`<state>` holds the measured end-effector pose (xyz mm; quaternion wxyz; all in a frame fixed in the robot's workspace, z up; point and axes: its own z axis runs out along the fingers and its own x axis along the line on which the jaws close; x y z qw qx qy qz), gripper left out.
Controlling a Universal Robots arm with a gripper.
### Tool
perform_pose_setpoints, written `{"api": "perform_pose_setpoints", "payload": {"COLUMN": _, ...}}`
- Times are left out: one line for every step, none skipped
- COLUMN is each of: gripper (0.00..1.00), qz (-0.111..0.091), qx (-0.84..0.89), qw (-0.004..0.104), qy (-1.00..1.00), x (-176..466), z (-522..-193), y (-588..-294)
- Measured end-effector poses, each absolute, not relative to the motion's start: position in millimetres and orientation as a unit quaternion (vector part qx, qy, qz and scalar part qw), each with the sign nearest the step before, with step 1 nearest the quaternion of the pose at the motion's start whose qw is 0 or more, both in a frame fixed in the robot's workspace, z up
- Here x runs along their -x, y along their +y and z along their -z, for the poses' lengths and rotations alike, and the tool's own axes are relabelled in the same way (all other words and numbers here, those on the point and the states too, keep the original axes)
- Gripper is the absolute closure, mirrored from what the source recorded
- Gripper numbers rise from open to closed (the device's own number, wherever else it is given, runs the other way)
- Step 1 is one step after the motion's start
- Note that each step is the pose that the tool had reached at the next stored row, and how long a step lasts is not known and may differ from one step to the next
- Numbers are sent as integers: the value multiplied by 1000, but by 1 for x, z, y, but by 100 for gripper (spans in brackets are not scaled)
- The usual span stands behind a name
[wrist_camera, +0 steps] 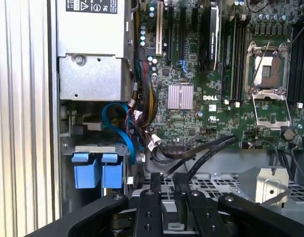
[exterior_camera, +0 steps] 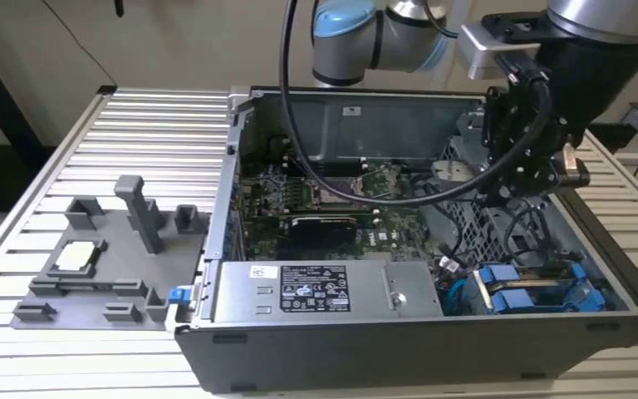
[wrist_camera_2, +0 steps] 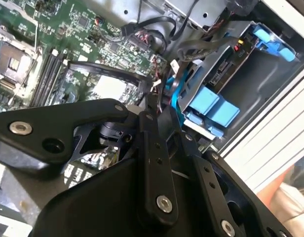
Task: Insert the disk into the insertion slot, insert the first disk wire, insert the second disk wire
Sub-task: 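Insert the first disk wire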
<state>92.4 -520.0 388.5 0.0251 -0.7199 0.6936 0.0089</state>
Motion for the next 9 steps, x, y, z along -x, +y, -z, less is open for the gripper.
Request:
{"api": "perform_pose_setpoints", "payload": {"gripper": 73, "qz": -9, "qx": 726, "qw": 26, "qy": 688, "x": -92, "z": -388, "y": -520}}
{"api": "perform_pose_setpoints", "payload": {"gripper": 73, "qz": -10, "qx": 730, "qw": 28, "qy": 683, "x": -92, "z": -388, "y": -520}}
{"api": "perform_pose_setpoints", "payload": {"gripper": 73, "qz": -11, "qx": 734, "qw": 32, "qy": 679, "x": -92, "z": -388, "y": -520}}
{"api": "perform_pose_setpoints", "payload": {"gripper": 73, "qz": -13, "qx": 737, "qw": 37, "qy": 675, "x": -92, "z": -388, "y": -520}}
{"api": "perform_pose_setpoints", "payload": {"gripper": 73, "qz": -15, "qx": 739, "qw": 43, "qy": 672, "x": -92, "z": -388, "y": -520}}
{"api": "perform_pose_setpoints", "payload": {"gripper": 73, "qz": -17, "qx": 741, "qw": 47, "qy": 670, "x": -93, "z": -388, "y": -520}}
{"api": "perform_pose_setpoints", "payload": {"gripper": 73, "qz": -19, "qx": 741, "qw": 50, "qy": 669, "x": -92, "z": -387, "y": -520}}
{"api": "perform_pose_setpoints", "payload": {"gripper": 73, "qz": -20, "qx": 741, "qw": 51, "qy": 669, "x": -93, "z": -386, "y": -521}}
{"api": "perform_pose_setpoints", "payload": {"gripper": 73, "qz": -20, "qx": 741, "qw": 51, "qy": 669, "x": -93, "z": -385, "y": -521}}
